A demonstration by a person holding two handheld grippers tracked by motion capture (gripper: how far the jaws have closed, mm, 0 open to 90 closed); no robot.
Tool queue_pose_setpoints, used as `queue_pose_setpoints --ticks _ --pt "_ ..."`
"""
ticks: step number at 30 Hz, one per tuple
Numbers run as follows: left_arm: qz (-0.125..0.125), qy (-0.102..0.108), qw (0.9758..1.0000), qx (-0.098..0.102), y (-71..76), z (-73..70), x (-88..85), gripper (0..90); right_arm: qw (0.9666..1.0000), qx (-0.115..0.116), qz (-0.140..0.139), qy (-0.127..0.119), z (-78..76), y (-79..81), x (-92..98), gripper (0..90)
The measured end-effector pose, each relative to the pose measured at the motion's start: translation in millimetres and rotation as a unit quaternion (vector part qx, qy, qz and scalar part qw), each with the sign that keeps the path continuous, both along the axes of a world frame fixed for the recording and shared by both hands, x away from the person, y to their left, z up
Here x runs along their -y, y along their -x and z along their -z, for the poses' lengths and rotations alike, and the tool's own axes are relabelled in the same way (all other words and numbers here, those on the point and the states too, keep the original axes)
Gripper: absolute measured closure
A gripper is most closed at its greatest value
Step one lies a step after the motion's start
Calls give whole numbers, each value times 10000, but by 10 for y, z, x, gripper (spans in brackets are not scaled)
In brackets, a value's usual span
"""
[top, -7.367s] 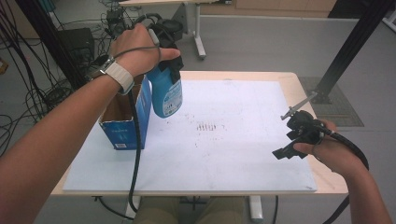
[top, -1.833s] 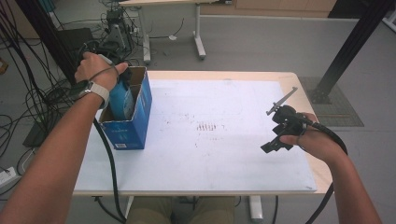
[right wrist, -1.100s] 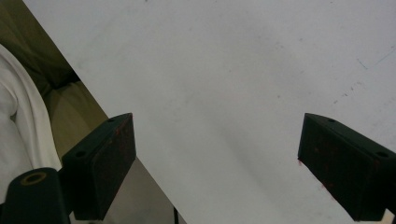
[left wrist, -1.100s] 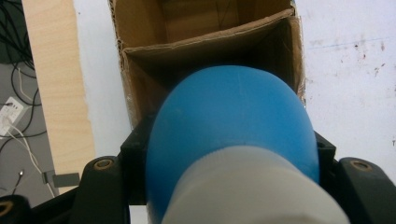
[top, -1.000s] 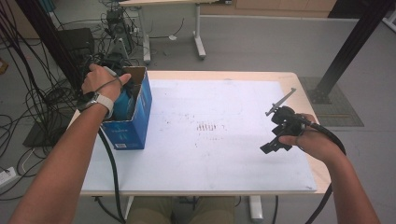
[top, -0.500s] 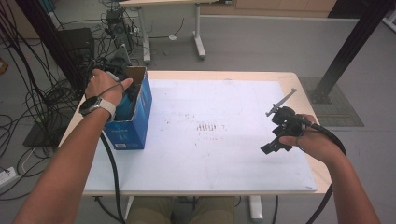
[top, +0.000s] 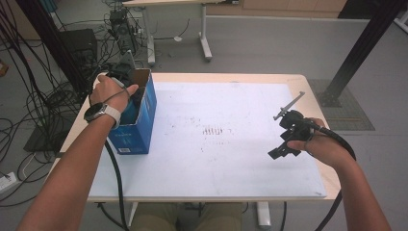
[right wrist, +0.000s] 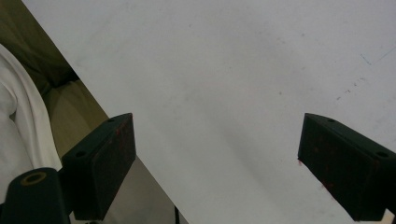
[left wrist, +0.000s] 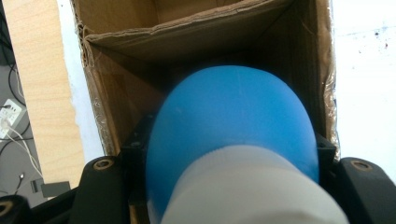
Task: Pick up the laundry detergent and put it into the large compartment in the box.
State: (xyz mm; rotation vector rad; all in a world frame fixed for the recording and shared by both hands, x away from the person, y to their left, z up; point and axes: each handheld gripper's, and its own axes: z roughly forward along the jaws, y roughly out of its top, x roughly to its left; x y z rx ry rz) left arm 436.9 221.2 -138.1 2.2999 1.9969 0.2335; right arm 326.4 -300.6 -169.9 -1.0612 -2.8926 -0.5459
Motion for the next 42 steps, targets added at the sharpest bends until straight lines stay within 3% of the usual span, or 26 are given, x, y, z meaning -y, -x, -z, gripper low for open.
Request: queue_pose_setpoints --ticks 16,42 --pt "2 86 9999 -148 -29 219 -55 385 10000 -18 30 -5 15 8 21 113" --pt "12 119 9998 -175 -47 224 -83 386 10000 9 53 20 -8 46 43 113"
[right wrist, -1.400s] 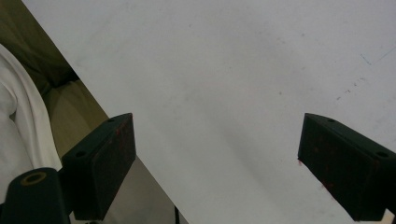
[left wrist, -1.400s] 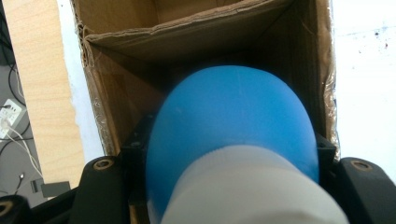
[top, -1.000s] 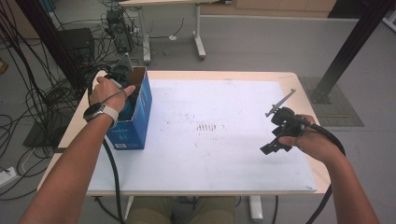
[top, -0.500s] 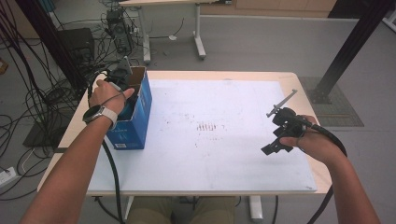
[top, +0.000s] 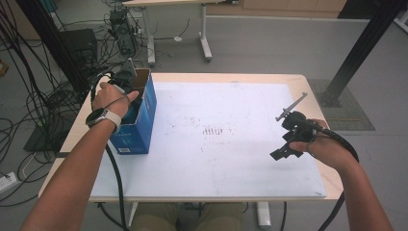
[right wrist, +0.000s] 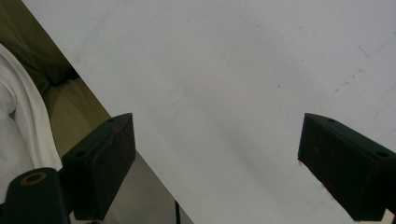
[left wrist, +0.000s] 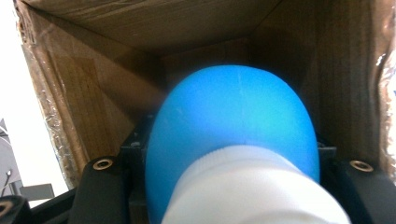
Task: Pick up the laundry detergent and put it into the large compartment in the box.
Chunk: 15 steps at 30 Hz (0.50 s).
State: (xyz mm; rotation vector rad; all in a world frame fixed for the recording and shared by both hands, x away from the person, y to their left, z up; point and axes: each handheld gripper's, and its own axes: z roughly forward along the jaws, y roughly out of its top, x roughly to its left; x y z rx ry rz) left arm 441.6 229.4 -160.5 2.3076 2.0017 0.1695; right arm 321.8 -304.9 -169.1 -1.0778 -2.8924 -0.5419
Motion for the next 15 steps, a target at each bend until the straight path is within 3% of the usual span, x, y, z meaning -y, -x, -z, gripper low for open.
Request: queue_pose_setpoints --ticks 15 --pt "-1 -4 10000 2 9 0 6 385 10000 18 19 4 -12 25 19 113"
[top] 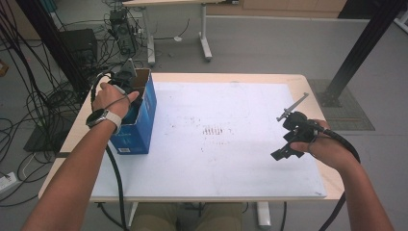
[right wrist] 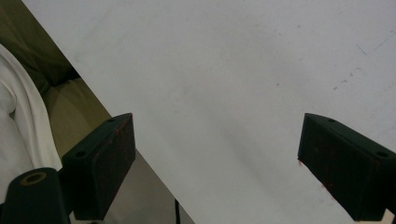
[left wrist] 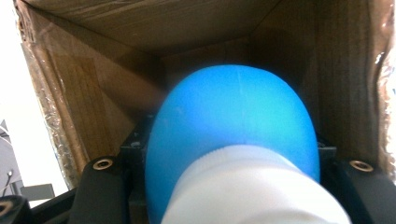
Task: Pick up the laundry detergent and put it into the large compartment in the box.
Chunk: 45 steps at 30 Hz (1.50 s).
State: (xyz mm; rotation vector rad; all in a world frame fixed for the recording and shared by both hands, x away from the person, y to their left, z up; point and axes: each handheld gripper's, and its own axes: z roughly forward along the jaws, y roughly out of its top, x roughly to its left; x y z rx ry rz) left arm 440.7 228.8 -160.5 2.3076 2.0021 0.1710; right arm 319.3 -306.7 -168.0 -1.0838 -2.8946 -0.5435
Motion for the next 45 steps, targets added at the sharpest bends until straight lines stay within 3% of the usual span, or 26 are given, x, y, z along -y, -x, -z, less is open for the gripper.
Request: queue_pose_setpoints --ticks 45 --pt "-6 7 10000 -15 16 3 -8 387 10000 25 10 -3 -9 26 1 113"
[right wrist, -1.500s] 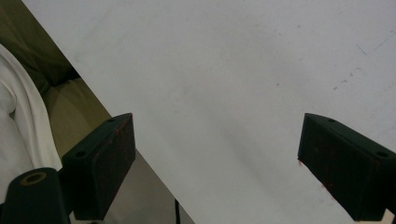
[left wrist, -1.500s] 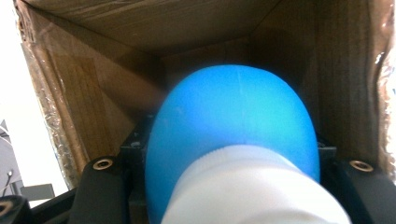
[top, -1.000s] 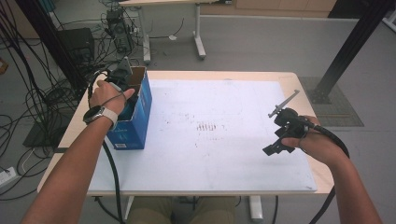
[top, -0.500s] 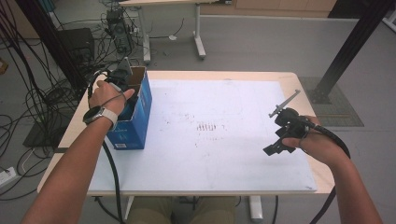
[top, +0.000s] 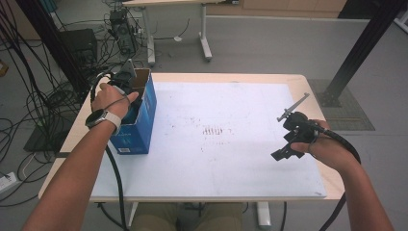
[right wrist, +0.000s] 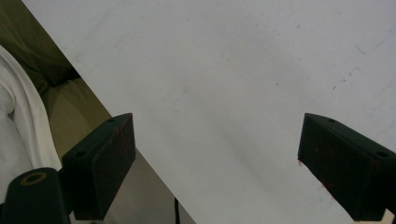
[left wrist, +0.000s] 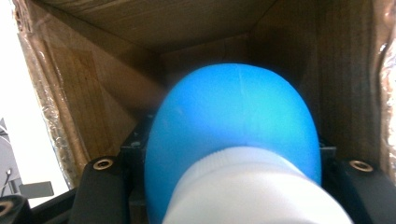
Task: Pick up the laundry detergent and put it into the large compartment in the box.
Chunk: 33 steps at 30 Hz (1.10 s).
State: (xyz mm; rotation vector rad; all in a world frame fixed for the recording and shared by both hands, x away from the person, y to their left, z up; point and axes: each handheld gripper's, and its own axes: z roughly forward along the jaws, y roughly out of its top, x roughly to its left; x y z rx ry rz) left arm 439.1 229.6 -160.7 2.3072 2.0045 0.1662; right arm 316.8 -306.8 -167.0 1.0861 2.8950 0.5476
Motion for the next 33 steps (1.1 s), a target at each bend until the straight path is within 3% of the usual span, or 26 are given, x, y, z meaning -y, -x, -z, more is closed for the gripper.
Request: queue_pose_setpoints --ticks 33 --pt "17 8 10000 -13 0 1 -10 387 10000 16 -15 19 -31 1 -5 113"
